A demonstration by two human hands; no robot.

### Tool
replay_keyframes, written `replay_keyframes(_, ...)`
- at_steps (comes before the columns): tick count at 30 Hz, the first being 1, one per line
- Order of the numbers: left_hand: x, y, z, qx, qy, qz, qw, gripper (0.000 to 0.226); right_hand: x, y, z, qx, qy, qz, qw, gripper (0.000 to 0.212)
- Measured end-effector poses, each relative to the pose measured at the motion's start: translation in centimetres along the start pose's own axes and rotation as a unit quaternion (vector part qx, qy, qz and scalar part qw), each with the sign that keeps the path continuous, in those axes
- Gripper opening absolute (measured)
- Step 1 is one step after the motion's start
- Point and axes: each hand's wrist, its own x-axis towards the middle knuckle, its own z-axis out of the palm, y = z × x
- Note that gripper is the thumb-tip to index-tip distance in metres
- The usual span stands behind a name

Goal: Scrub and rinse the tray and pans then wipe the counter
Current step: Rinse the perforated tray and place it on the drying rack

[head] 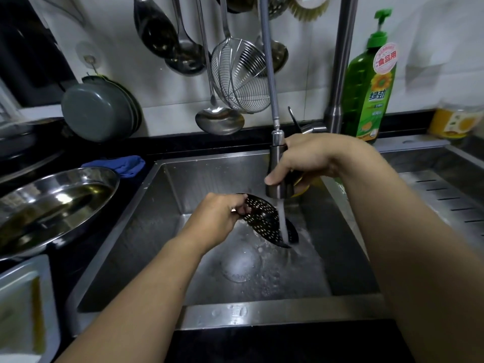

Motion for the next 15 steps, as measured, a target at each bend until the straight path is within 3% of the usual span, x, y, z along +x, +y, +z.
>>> replay_keyframes(5,0.1,0.2,-0.1,0.006,0.017,0.003,1.0,0.013,1.7,-0.4,2.7,0.076,0.005,-0.053,0.996,0.023)
replay_keyframes(8,0.0,0.4,-0.1,-0.006,0.01,0.009,1.0,0.01,3.1,-0.4,4.2,0.108,0.068,-0.079,0.989,0.028)
replay_keyframes(12,0.0,0.5,0.1,-0.016,-0.006,0.004,1.0,0.014,3.1,0.3,4.1,0.024,0.19,-0.074,0.979,0.037)
replay_keyframes(15,-0.1,0.4,-0.1,-0.006,-0.014,-0.023,1.0,0.016,2.5,0.7,2.5,-0.065,0.209,-0.029,0.975,0.041)
